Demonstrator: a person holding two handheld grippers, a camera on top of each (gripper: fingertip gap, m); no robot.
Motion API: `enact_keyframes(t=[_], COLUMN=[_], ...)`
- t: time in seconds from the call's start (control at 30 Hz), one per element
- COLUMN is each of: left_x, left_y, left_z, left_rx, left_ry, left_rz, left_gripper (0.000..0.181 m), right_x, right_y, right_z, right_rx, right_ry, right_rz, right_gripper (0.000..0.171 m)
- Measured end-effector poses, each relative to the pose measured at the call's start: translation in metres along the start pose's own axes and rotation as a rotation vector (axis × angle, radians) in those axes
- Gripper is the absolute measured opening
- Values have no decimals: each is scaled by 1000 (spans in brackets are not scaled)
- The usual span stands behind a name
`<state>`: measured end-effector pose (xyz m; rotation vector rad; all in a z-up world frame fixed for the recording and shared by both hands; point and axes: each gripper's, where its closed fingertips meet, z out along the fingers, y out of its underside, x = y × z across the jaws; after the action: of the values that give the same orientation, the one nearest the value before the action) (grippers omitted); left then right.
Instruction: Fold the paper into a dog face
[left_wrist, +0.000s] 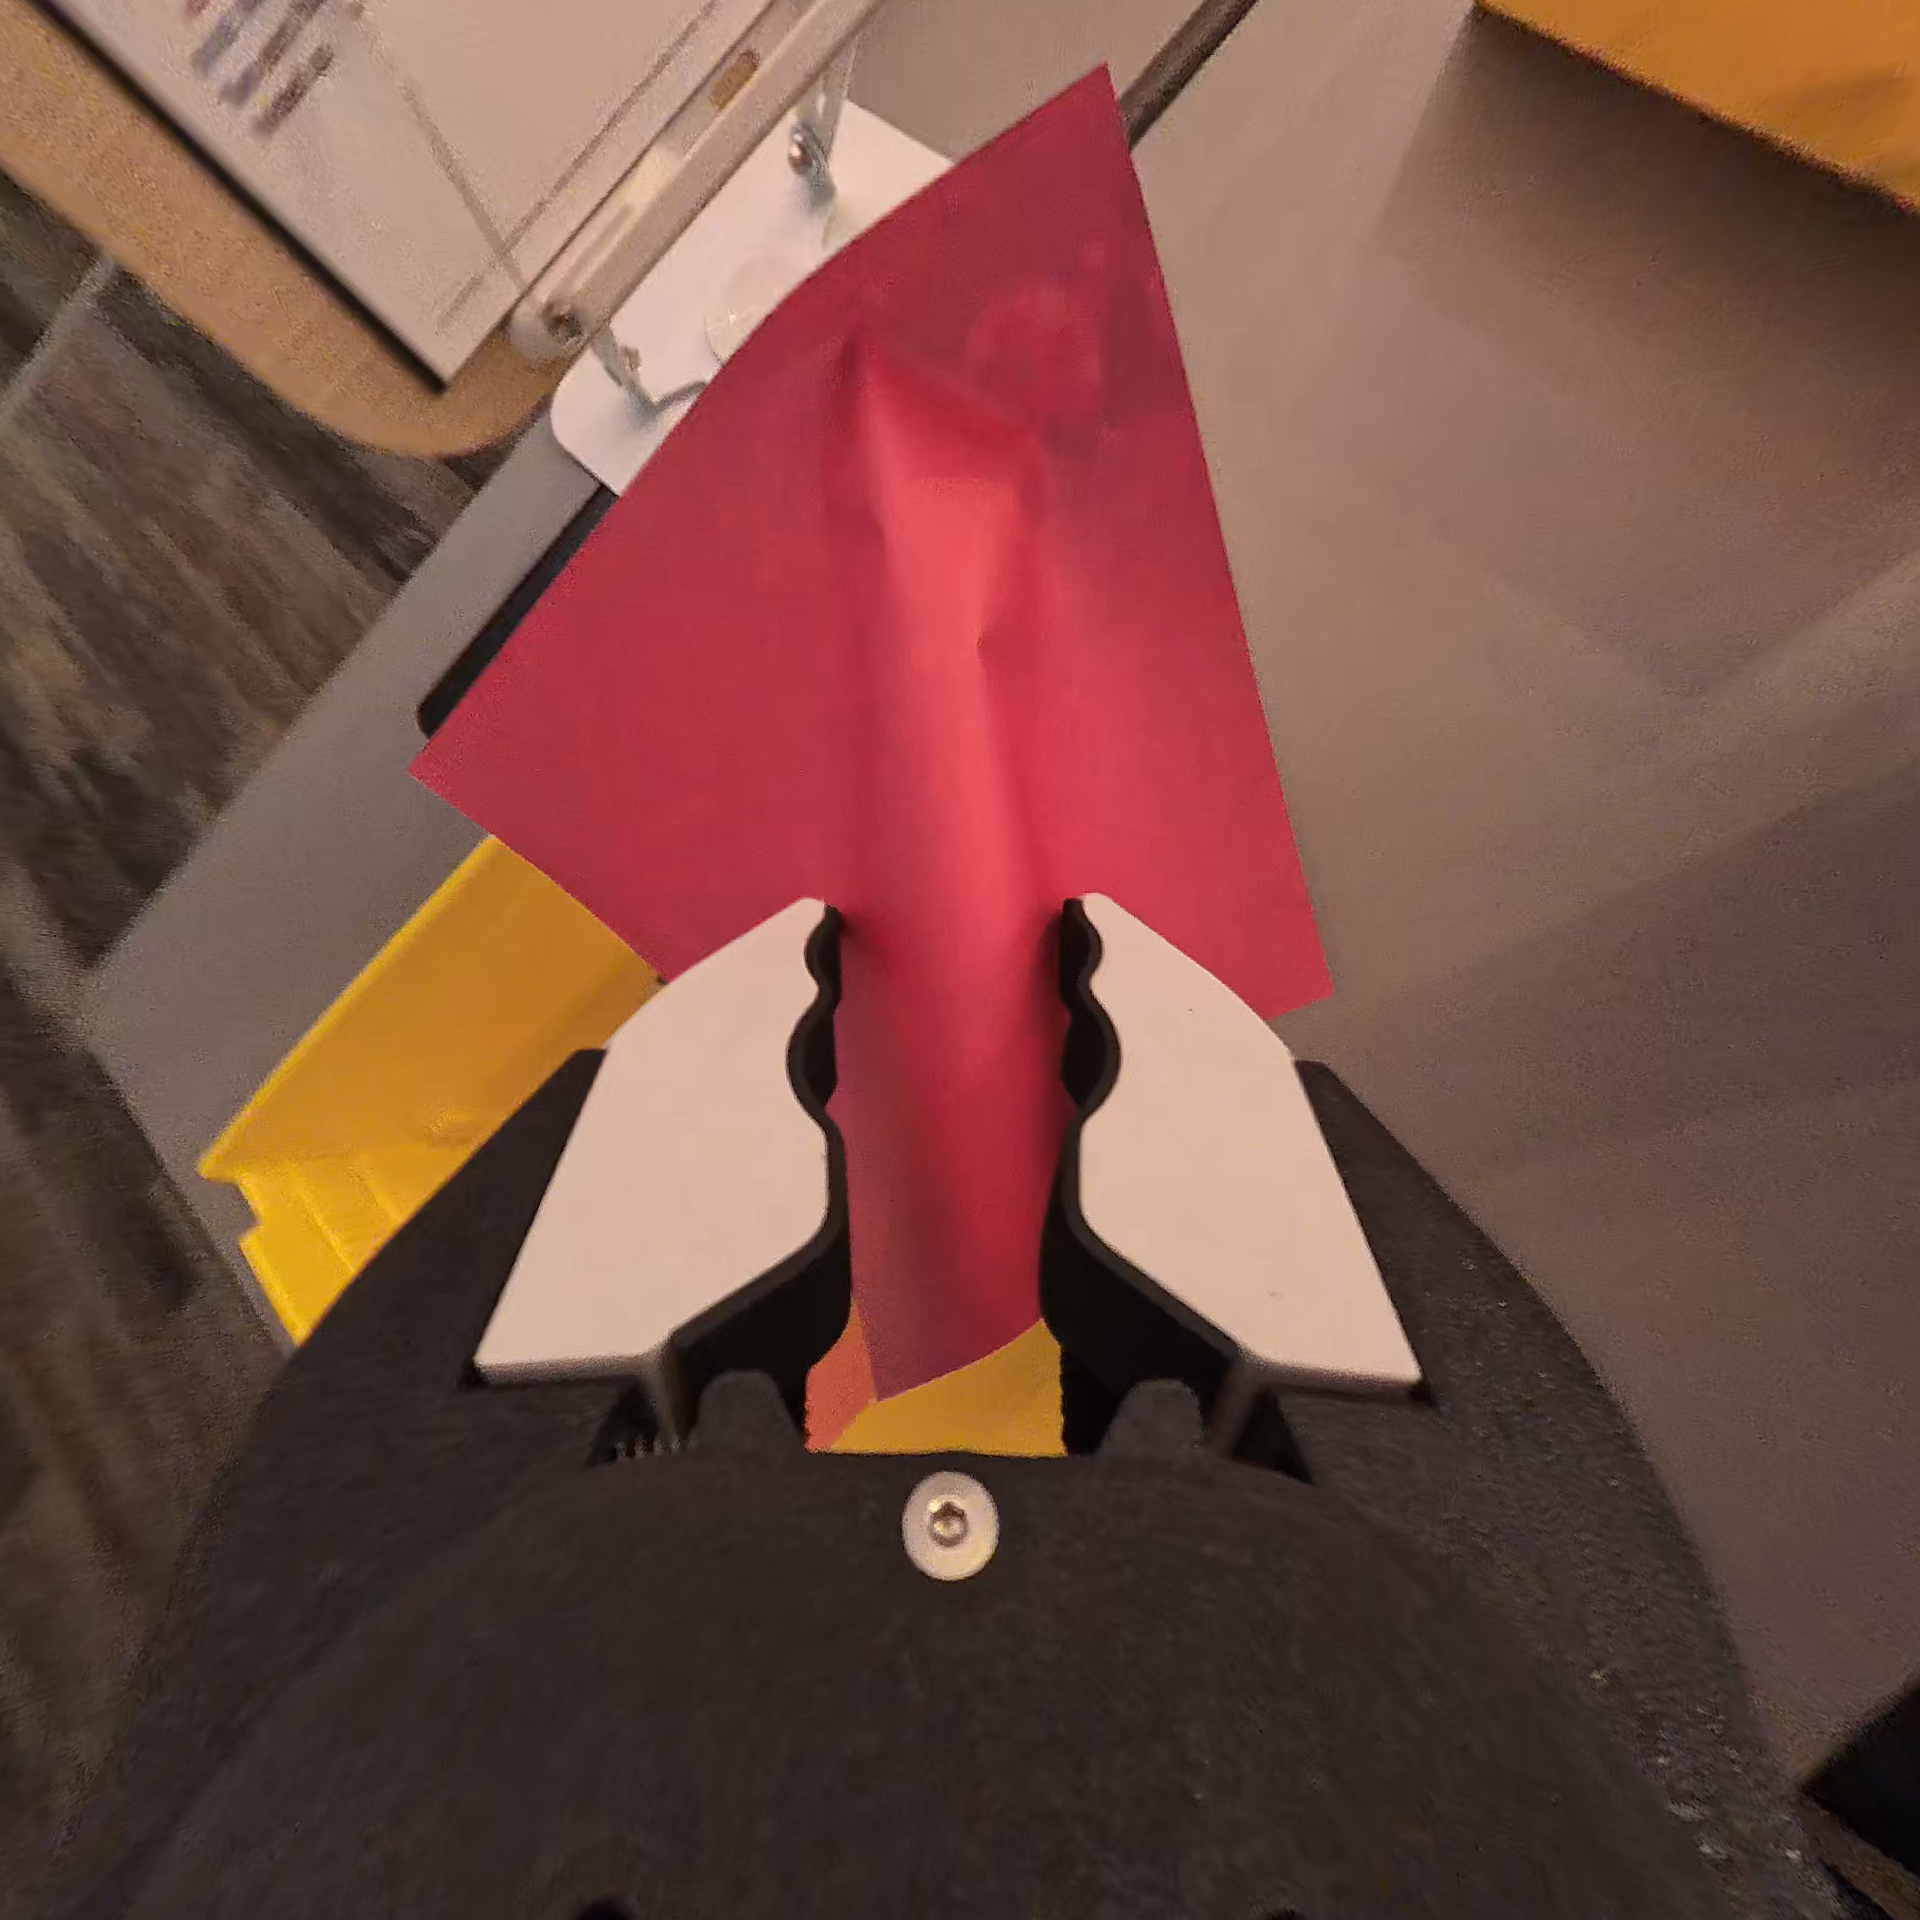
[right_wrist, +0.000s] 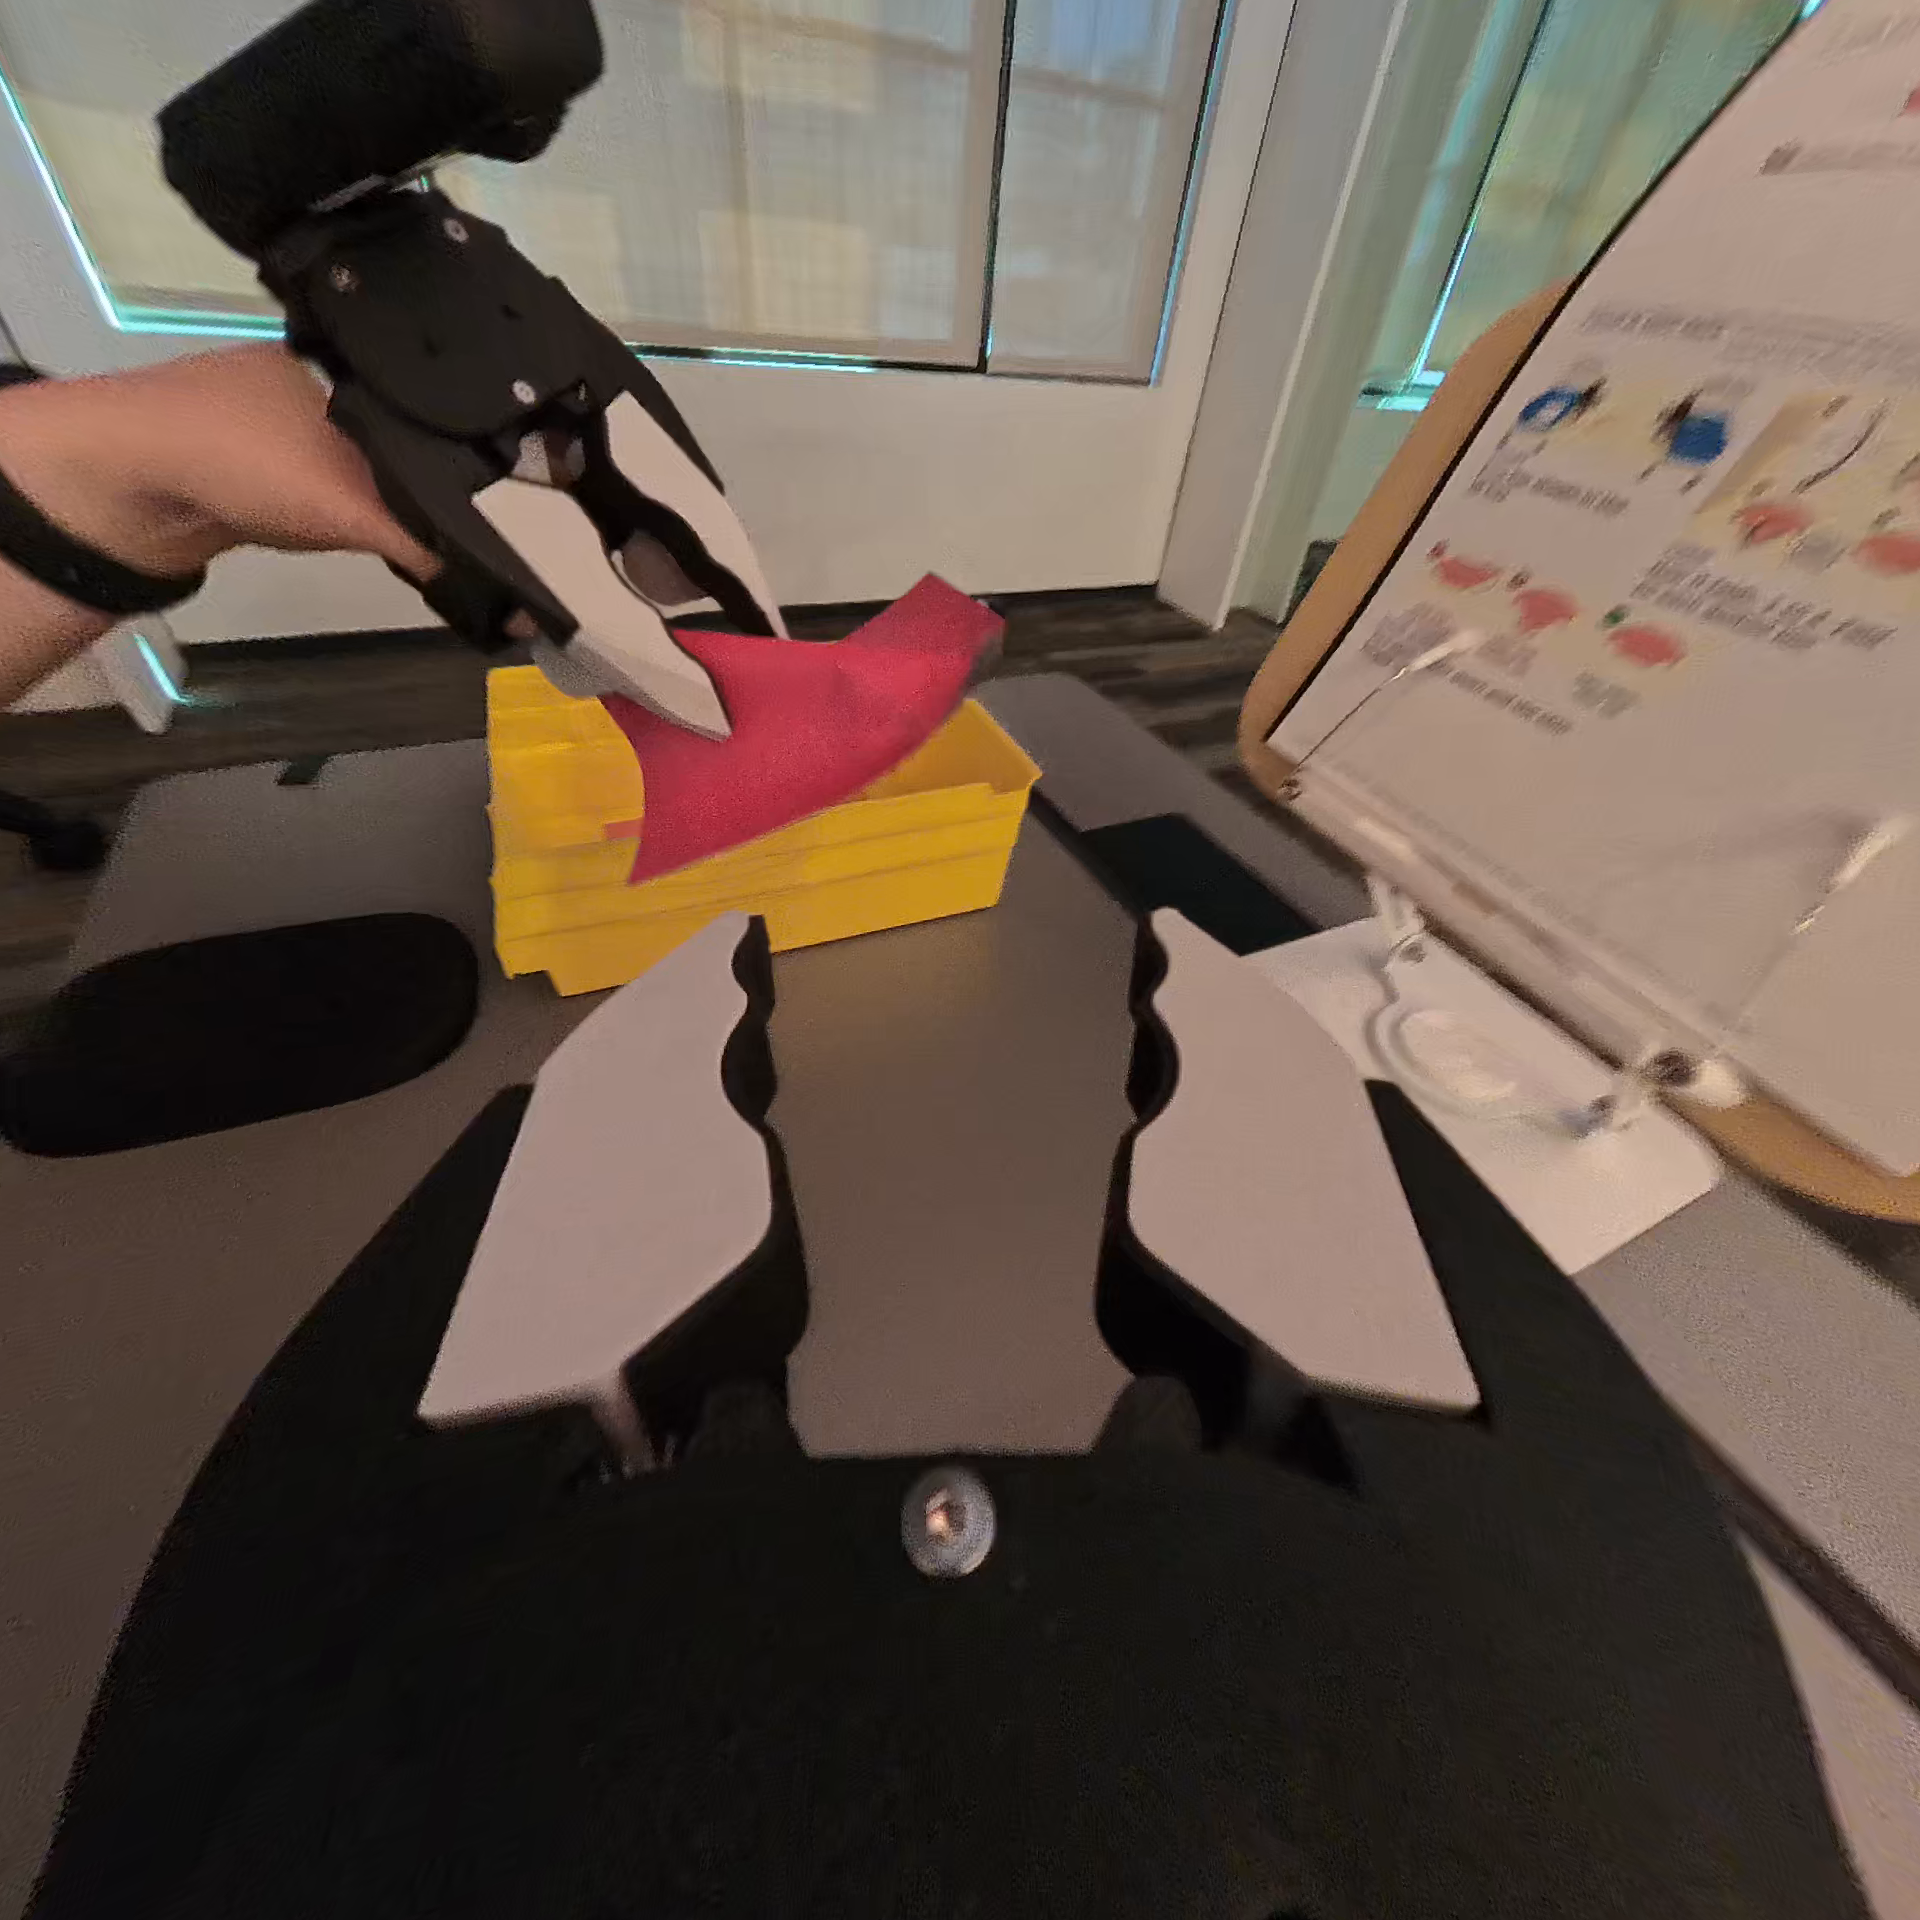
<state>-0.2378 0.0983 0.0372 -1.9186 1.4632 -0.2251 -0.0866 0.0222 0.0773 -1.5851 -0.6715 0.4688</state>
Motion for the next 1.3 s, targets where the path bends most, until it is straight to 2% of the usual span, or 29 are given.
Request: enact_keyframes(t=[0.17, 0.27, 0.33, 0.4, 0.6, 0.73, 0.8, 0.9, 1.0, 1.07, 1.17, 1.23, 1.3], left_x=[42, 62, 74, 80, 99, 115, 123, 136, 143, 143, 139, 142, 146], left_y=[-36, -49, -43, -25, 17, 30, 36, 43, 53, 58, 65, 68, 69], left_z=[32, 43, 55, 71, 109, 123, 127, 130, 133, 136, 141, 140, 137], left_rx=[44, 81, 49, -21, -89, -121, -137, -152, -191, -216, -252, -255, -237], left_ry=[-92, -76, -32, -12, 115, 200, 224, 269, 296, 312, 338, 378, 423], left_rz=[97, 125, 120, 122, 3, -58, -62, -43, -7, -9, -30, -44, -64], left_gripper=[42, 35, 32, 39, 45, 55, 63, 76, 90, 91, 88, 83, 81], right_x=[16, 28, 28, 34, 86, 87, 75, 39, 8, -18, -76, -104, -121], right_y=[32, 55, 70, 86, 145, 176, 191, 211, 216, 211, 197, 193, 190], right_z=[15, 21, 25, 26, 5, -10, -8, -2, 3, 8, 5, 0, -1], right_rx=[-71, -128, -164, -221, -510, -750, -827, -915, -925, -880, -763, -643, -592], right_ry=[-9, -1, -54, -62, 223, 239, 174, -24, -189, -329, -637, -733, -747], right_rz=[198, 289, 395, 439, 280, 114, 87, 89, 90, 102, 47, -25, -28], right_gripper=[69, 68, 66, 66, 65, 65, 65, 66, 66, 61, 49, 39, 27])
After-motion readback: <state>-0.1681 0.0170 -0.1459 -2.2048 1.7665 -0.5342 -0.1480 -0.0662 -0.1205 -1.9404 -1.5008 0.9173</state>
